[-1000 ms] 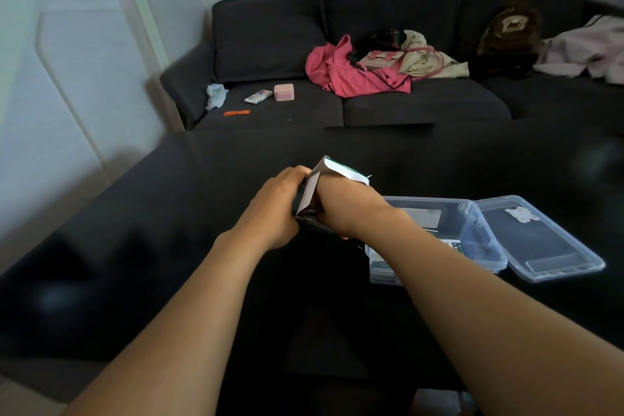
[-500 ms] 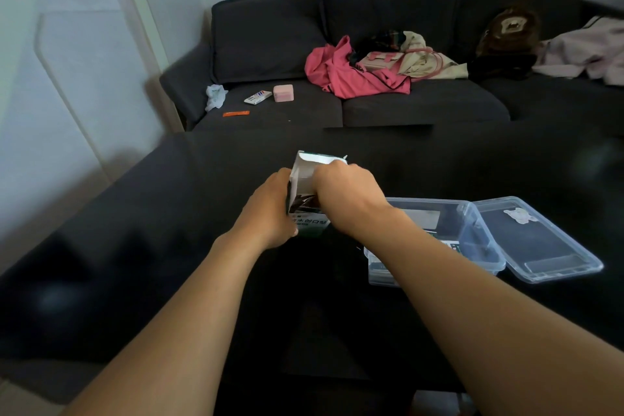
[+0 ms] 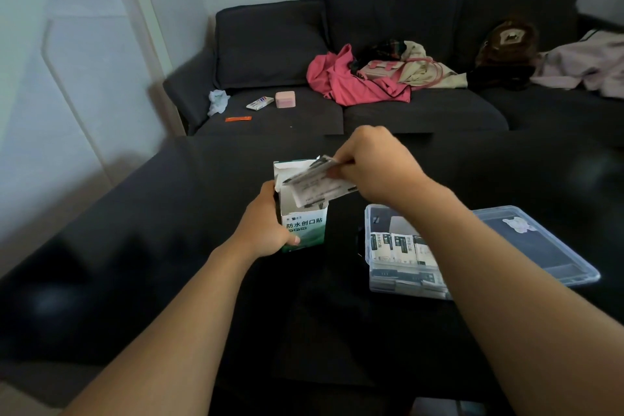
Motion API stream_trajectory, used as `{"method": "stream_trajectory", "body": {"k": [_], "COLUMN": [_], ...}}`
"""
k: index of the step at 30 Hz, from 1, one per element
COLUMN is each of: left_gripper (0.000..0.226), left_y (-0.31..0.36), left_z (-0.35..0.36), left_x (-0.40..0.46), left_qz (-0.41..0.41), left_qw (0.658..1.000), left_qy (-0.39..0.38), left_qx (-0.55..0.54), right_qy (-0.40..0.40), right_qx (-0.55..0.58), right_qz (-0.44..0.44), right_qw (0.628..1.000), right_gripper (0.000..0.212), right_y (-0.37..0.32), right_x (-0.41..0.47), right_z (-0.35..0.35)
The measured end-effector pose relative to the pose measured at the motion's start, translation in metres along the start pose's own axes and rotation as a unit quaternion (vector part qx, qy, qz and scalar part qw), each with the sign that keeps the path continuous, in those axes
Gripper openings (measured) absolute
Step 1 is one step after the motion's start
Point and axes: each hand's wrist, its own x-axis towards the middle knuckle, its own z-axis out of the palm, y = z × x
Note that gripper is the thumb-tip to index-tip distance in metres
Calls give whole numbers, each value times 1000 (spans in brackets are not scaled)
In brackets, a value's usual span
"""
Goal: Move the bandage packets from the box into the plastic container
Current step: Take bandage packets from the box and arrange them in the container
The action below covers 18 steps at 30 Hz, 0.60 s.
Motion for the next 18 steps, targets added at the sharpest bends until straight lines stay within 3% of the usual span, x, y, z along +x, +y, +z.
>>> {"method": "stream_trajectory", "body": {"k": [3, 8, 10, 12, 13, 15, 18], "left_gripper": [111, 135, 120, 90, 81, 84, 77], "left_y": [-3, -3, 15, 47, 64, 88, 99], "left_z": [-2, -26, -39, -41, -37, -23, 1], "left_x": [1, -7, -20, -37, -43, -53, -53], "left_qz": [-8, -38, -8, 84, 125, 157, 132], "left_qw": [1000, 999, 995, 973, 968, 981, 988], "left_qy": [5, 1, 75, 152, 149, 64, -67], "left_qx": [-13, -5, -59, -151, -156, -94, 34], "right_qy": [-20, -122, -161, -215, -245, -289, -314], "right_qx": [81, 173, 216, 240, 248, 264, 273], "right_qz": [10, 67, 99, 113, 113, 108, 121], "right_qw": [996, 975, 958, 940, 931, 914, 901], "right_gripper": [10, 14, 11, 9, 9, 11, 16], "right_y": [13, 37, 44, 46, 44, 40, 37], "right_x": [0, -6, -7, -9, -10, -12, -15], "right_z": [-19, -27, -27, -28, -29, -30, -30]}}
